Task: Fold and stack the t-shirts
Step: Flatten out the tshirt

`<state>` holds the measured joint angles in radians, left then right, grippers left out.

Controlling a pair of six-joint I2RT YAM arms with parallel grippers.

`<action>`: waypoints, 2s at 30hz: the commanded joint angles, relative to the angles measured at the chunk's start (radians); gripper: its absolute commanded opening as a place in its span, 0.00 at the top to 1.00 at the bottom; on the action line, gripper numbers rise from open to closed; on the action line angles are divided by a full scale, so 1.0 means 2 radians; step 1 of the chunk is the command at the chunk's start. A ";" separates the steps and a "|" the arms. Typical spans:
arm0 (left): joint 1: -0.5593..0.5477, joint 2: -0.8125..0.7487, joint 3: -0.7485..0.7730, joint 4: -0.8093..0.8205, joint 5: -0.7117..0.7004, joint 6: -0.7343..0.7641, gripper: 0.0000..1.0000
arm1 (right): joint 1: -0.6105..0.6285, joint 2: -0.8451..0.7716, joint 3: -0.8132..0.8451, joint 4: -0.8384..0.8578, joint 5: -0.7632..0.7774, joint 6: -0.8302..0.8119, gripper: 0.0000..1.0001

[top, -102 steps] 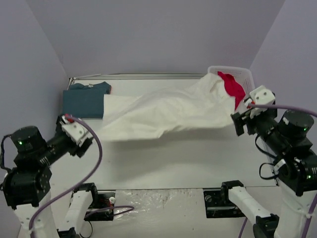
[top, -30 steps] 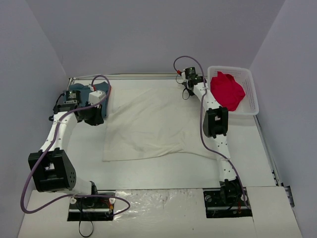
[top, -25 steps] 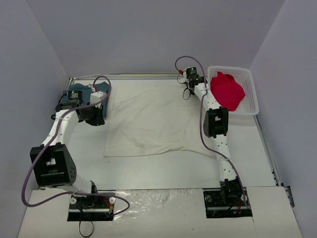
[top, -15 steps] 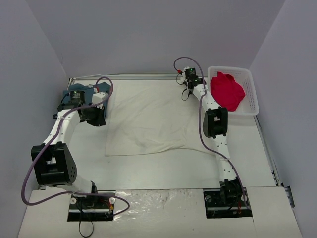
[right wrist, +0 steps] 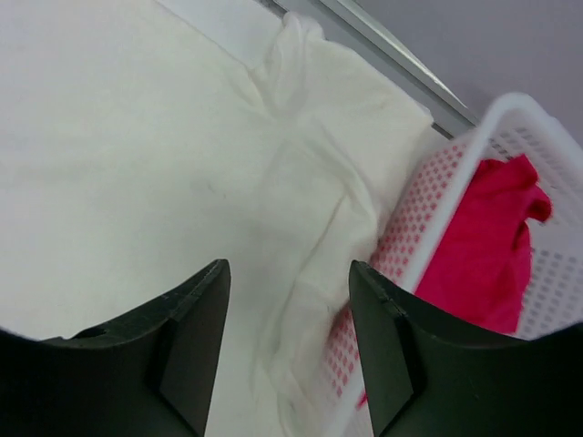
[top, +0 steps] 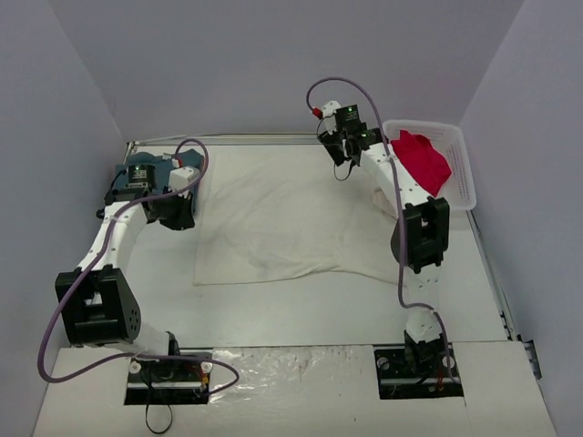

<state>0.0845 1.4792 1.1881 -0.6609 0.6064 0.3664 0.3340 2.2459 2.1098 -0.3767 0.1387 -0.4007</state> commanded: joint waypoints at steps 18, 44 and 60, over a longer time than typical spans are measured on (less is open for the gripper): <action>-0.107 -0.065 -0.075 0.010 -0.069 0.090 0.71 | -0.117 -0.375 -0.438 -0.148 -0.149 -0.020 0.55; -0.110 -0.074 -0.091 0.011 -0.078 0.088 0.85 | -0.120 -0.107 -0.258 -0.096 -0.126 0.015 0.78; -0.107 -0.075 -0.089 0.003 -0.077 0.091 0.81 | -0.138 -0.160 -0.289 -0.085 -0.111 0.001 0.76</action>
<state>-0.1356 1.3647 1.0012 -0.6384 0.4469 0.5320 0.0624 2.0186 1.5600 -0.5240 -0.0612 -0.3775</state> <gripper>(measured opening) 0.189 0.239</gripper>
